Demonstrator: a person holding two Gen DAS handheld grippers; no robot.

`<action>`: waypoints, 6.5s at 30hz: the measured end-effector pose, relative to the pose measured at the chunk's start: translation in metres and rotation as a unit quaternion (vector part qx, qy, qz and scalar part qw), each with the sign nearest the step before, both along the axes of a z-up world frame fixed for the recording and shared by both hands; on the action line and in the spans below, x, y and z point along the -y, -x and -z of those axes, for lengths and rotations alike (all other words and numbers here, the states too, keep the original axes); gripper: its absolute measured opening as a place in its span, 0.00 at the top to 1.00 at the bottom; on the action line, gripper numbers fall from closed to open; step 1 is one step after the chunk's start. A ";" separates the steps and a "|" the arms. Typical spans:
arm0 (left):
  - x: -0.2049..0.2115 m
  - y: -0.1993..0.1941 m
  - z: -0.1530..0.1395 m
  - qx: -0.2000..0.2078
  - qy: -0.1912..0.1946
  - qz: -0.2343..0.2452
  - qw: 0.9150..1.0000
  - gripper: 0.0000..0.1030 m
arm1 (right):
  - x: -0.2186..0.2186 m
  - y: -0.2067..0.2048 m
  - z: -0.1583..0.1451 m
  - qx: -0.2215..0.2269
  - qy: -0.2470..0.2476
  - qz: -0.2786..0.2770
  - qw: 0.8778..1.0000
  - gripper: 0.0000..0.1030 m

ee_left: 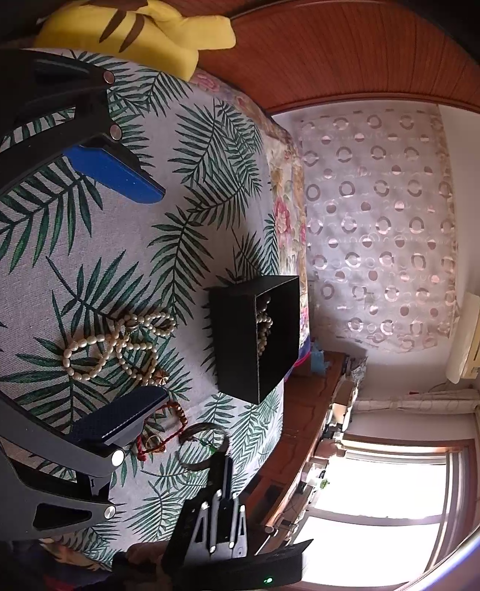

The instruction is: Organize jewelry

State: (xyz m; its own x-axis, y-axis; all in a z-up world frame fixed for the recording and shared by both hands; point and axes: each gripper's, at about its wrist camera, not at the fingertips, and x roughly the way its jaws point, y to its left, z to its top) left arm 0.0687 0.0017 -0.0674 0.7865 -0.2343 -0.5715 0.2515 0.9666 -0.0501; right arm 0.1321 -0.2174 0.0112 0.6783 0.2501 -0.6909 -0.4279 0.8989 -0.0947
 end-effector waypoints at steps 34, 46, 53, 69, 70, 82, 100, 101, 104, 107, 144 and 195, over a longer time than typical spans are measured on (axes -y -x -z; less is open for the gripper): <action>0.059 -0.025 0.000 -0.037 0.000 0.083 0.996 0.20 | 0.045 0.016 0.006 -0.047 -0.043 0.024 0.998 0.88; 0.143 -0.068 0.012 -0.115 -0.037 0.195 0.973 0.71 | 0.076 0.023 0.006 -0.047 -0.067 0.046 0.996 0.88; 0.162 -0.077 0.027 -0.140 -0.075 0.214 0.964 0.89 | 0.084 0.023 0.001 -0.041 -0.073 0.048 0.995 0.88; 0.121 -0.072 -0.010 -0.090 -0.008 0.178 0.980 0.96 | 0.062 0.002 0.018 -0.078 -0.078 0.001 0.994 0.88; 0.118 -0.072 -0.013 -0.086 -0.006 0.175 0.981 0.96 | 0.059 0.001 0.018 -0.078 -0.078 -0.002 0.994 0.85; 0.081 -0.077 -0.023 -0.069 0.011 0.129 0.989 0.96 | 0.029 -0.008 0.029 -0.087 -0.022 -0.023 0.996 0.70; 0.050 -0.117 -0.040 -0.041 0.019 0.072 0.996 0.96 | 0.037 -0.029 -0.038 -0.008 -0.053 -0.045 0.998 0.93; 0.050 -0.121 -0.039 -0.041 0.016 0.069 0.997 0.96 | 0.036 -0.032 -0.044 -0.003 -0.055 -0.048 0.997 0.93; 0.049 -0.135 -0.037 -0.044 0.012 0.062 0.997 0.96 | 0.031 -0.045 -0.061 0.012 -0.065 -0.056 0.996 0.93; 0.048 -0.147 -0.033 -0.046 0.007 0.054 0.997 0.95 | 0.025 -0.059 -0.070 0.019 -0.071 -0.063 0.995 0.93; 0.018 -0.129 -0.059 0.029 -0.028 -0.028 0.999 0.65 | -0.043 -0.133 -0.021 -0.031 -0.067 -0.091 0.993 0.92; -0.002 0.011 0.007 -0.029 -0.018 -0.014 0.999 0.19 | -0.024 -0.008 0.036 -0.101 -0.034 -0.044 0.993 0.96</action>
